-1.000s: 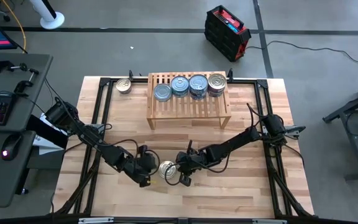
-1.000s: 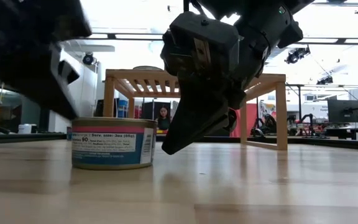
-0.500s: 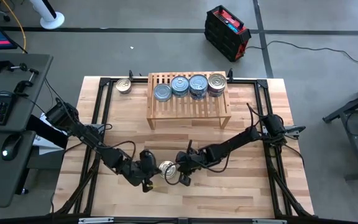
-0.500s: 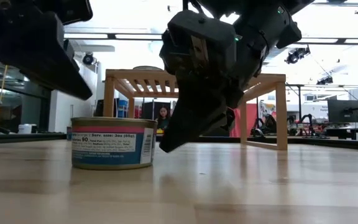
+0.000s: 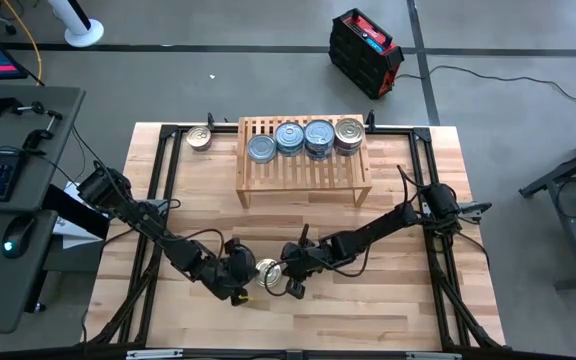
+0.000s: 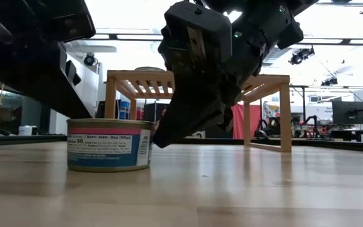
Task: Stack canned seafood by type on shelf
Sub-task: Stack the pink tuna can on the pink tuna cans on the shelf
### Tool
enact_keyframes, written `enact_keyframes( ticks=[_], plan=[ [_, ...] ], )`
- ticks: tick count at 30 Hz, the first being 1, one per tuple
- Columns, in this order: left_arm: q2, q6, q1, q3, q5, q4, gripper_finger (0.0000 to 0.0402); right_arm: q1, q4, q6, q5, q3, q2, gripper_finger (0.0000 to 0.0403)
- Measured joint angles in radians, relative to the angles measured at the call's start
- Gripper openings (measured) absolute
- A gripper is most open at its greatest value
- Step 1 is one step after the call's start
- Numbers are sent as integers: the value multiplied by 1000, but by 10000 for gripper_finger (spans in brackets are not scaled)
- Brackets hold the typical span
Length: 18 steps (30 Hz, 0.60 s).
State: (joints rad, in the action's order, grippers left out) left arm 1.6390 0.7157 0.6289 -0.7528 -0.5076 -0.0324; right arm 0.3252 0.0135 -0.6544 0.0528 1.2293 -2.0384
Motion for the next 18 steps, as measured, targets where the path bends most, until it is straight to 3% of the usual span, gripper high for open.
enact_keyframes(
  ticks=[9,18],
  plan=[
    [-3,-39,2,-3,-13,-97,0,0,-14,0,0,0,0,0],
    [-3,-30,2,-2,-11,-94,0,1,-74,-27,32,-1,0,0]
  ],
)
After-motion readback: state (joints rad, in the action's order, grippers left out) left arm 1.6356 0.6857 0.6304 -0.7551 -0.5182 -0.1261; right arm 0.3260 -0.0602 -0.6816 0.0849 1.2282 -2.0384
